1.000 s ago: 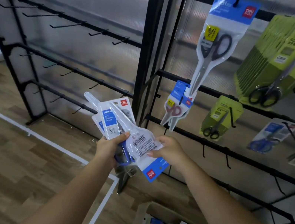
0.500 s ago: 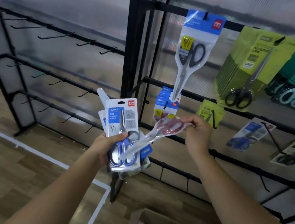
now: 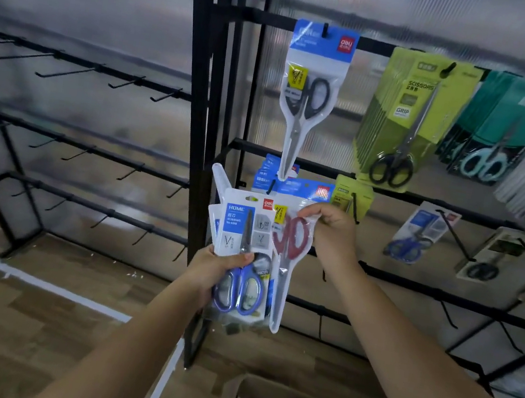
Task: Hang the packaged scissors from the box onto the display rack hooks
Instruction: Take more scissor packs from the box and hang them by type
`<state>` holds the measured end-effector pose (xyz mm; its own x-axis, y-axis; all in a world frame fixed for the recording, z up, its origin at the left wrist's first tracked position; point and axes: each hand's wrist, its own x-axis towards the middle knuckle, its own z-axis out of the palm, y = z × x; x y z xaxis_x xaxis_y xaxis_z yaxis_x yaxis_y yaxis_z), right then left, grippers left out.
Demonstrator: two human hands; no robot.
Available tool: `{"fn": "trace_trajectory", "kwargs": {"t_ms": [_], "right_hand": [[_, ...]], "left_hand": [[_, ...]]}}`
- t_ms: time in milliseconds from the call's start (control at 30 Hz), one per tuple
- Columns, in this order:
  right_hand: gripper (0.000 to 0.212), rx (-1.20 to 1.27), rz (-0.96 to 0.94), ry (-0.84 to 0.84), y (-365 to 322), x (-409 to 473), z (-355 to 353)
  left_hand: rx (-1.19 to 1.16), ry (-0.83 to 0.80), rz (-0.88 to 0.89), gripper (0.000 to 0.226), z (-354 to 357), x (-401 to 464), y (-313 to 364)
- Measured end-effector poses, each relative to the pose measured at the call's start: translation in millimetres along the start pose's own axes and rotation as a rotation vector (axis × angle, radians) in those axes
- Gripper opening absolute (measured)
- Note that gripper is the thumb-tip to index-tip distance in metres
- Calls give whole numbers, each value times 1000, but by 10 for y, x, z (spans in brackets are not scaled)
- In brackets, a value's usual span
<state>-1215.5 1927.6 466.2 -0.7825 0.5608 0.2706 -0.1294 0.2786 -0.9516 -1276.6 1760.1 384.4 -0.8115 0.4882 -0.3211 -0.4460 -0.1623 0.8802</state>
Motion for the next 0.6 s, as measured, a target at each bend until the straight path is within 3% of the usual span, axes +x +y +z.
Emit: {"fn": "trace_trajectory", "kwargs": {"t_ms": [233, 300, 400, 600], "right_hand": [[52, 255, 341, -121, 102, 111, 9], [45, 282, 406, -81, 178, 130, 49], [34, 179, 348, -43, 295, 134, 178], [43, -19, 217, -84, 333, 274, 511]], "left_hand": [[-40, 153, 2, 23, -174, -40, -45], [-47, 197, 20, 21, -282, -63, -22], [-84, 262, 66, 23, -444, -93, 14], [-135, 320, 99, 25, -649, -92, 62]]}}
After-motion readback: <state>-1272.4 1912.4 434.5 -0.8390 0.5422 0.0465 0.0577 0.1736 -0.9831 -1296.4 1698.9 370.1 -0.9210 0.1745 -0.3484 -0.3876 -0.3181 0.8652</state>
